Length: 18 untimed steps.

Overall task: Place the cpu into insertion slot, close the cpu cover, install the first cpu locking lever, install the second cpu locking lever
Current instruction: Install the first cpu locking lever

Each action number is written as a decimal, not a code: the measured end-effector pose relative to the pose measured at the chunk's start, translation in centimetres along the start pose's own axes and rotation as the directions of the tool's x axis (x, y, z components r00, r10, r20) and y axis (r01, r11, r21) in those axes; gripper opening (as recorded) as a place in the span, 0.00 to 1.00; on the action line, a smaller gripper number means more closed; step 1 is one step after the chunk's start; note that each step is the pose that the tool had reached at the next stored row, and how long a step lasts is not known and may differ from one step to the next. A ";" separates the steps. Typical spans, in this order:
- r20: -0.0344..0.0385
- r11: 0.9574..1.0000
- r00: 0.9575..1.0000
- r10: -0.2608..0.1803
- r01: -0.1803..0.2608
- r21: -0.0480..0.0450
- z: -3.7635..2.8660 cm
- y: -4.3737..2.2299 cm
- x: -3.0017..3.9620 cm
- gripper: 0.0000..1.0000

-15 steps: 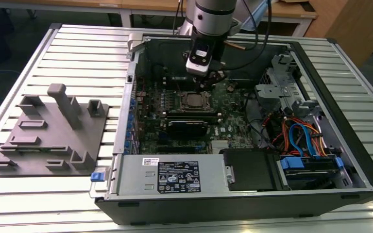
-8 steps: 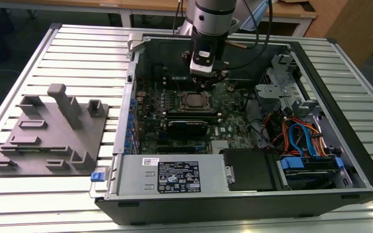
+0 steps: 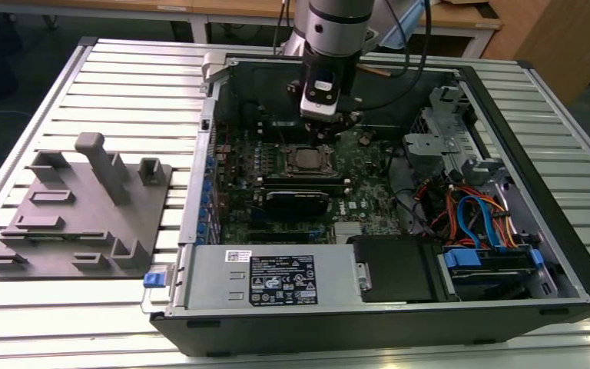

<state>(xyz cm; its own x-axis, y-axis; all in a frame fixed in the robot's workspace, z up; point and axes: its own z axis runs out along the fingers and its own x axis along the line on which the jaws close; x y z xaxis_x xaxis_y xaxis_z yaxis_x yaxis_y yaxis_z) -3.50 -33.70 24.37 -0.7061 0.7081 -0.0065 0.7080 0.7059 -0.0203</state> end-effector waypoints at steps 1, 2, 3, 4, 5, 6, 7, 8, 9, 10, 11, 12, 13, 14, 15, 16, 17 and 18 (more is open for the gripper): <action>-0.007 1.000 1.000 -0.001 0.001 -0.007 0.00 0.00 0.00 0.10; -0.012 1.000 1.000 -0.001 0.001 -0.012 0.00 0.00 0.00 0.10; -0.013 1.000 1.000 -0.001 0.001 -0.013 0.00 0.00 0.00 0.10; -0.014 1.000 1.000 -0.001 0.001 -0.013 -0.01 0.00 0.00 0.10; -0.014 1.000 1.000 -0.001 0.001 -0.014 0.00 0.00 0.00 0.10; -0.015 1.000 1.000 -0.001 0.001 -0.015 0.00 0.00 0.00 0.10; -0.015 1.000 1.000 -0.004 0.004 -0.015 0.00 0.00 0.00 0.10; -0.015 1.000 1.000 -0.014 0.014 -0.015 0.00 0.00 0.00 0.10; -0.014 1.000 1.000 -0.028 0.027 -0.015 0.00 0.00 0.00 0.10; -0.014 0.999 0.999 -0.043 0.043 -0.015 0.00 0.00 0.00 0.10; -0.014 0.998 0.998 -0.061 0.061 -0.015 0.00 0.00 0.00 0.10; -0.013 0.997 0.997 -0.077 0.077 -0.015 0.00 0.00 0.00 0.10; -0.013 0.995 0.995 -0.095 0.095 -0.015 0.00 -0.01 0.00 0.10; -0.013 0.994 0.994 -0.112 0.112 -0.016 0.00 0.00 0.00 0.10; -0.012 0.992 0.992 -0.127 0.127 -0.016 0.00 -0.01 0.00 0.10; -0.012 0.990 0.990 -0.139 0.139 -0.016 0.00 0.00 0.00 0.10; -0.012 0.988 0.988 -0.153 0.153 -0.016 0.00 0.00 0.00 0.10; -0.012 0.986 0.986 -0.167 0.167 -0.016 0.00 0.00 0.00 0.10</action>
<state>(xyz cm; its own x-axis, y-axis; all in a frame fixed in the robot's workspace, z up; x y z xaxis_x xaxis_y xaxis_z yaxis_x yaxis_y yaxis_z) -3.50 -33.70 24.38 -0.8143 0.5804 0.0085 0.5804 0.8143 -0.0053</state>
